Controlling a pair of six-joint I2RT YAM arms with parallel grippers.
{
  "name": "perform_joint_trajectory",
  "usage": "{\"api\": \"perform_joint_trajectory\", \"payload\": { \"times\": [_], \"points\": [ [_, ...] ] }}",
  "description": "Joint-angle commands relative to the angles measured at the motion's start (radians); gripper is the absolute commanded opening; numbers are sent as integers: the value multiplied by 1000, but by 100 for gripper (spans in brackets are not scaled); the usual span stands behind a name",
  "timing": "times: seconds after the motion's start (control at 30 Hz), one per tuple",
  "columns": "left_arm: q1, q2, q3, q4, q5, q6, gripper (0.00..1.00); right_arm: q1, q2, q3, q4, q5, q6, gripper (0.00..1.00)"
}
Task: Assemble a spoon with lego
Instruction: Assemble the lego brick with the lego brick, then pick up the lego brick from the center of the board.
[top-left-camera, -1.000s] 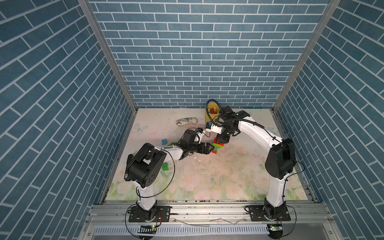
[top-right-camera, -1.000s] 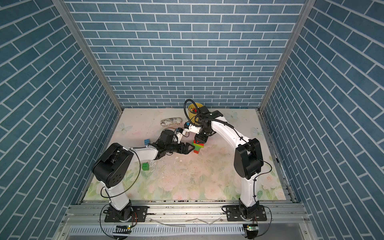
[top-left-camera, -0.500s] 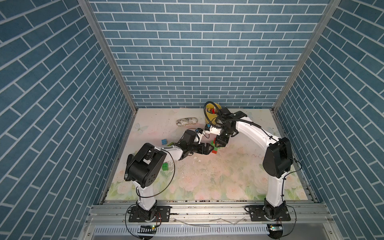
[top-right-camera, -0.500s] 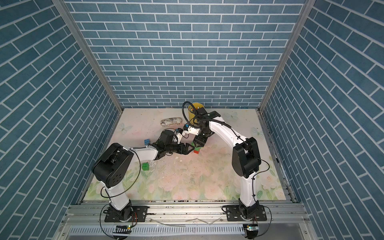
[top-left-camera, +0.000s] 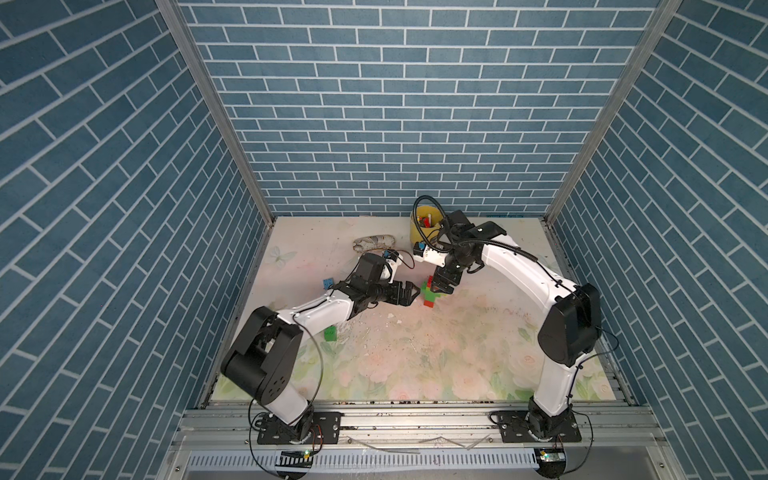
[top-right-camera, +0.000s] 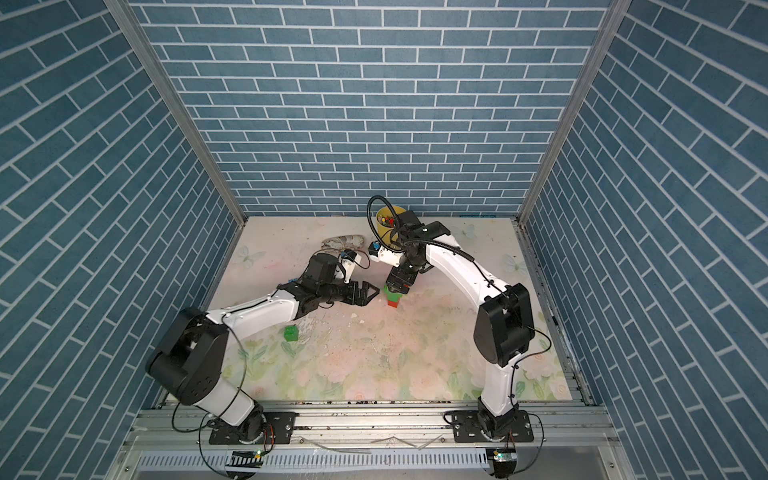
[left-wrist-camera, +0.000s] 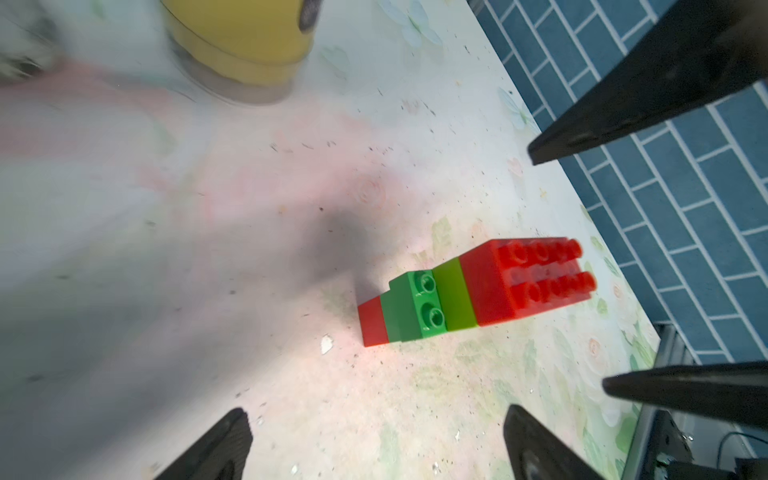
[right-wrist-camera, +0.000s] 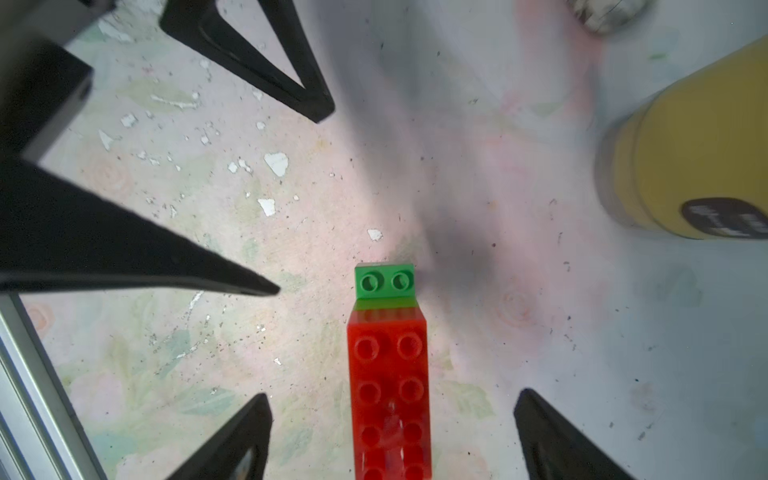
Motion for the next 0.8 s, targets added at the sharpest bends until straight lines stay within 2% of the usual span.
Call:
{"api": "perform_joint_trajectory", "payload": {
  "times": [0.0, 0.1, 0.2, 0.23, 0.43, 0.53, 0.77],
  "points": [
    [21, -129, 72, -403, -229, 36, 96, 7, -128, -72, 111, -9, 51, 94],
    [34, -205, 131, -731, -443, 7, 95, -5, -206, -181, 288, 14, 165, 96],
    [87, -252, 104, -926, -511, -41, 94, -28, -243, -230, 403, 48, 367, 97],
    [102, -271, 81, -956, -522, -57, 94, -37, -247, -234, 408, 41, 397, 97],
    [137, -343, -86, -870, -488, -37, 92, -70, -279, -257, 415, 27, 397, 99],
    [159, -315, -113, -822, -491, -8, 92, -96, -281, -238, 400, 11, 396, 99],
    [269, -222, -146, -741, -398, 93, 87, -115, -288, -226, 390, 9, 403, 99]
  ]
}}
